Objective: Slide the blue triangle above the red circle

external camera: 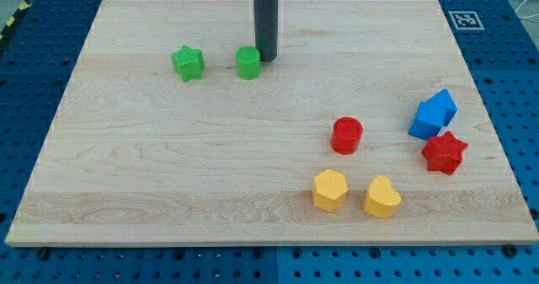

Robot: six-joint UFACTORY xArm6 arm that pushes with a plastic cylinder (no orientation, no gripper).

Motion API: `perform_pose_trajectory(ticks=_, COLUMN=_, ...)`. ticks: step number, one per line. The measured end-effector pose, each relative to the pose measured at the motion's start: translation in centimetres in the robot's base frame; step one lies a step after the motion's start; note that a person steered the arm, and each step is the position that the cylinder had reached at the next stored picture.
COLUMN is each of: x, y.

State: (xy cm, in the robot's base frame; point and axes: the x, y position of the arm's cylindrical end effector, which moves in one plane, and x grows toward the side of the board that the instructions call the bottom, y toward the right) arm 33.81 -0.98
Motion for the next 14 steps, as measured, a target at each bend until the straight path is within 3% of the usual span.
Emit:
perform_pose_trajectory(ticks=2, x=0.1, y=0.9)
perform_pose_trajectory(ticks=5, x=5.0, y=18.7)
perform_pose_trajectory(ticks=7, x=8.9, y=27.6)
perform_pose_trajectory(ticks=8, x=11.5, y=28.3)
perform_pose_trajectory(ticks=11, x=11.0, y=24.5)
perform_pose_trajectory(ticks=14, x=10.9, y=16.0)
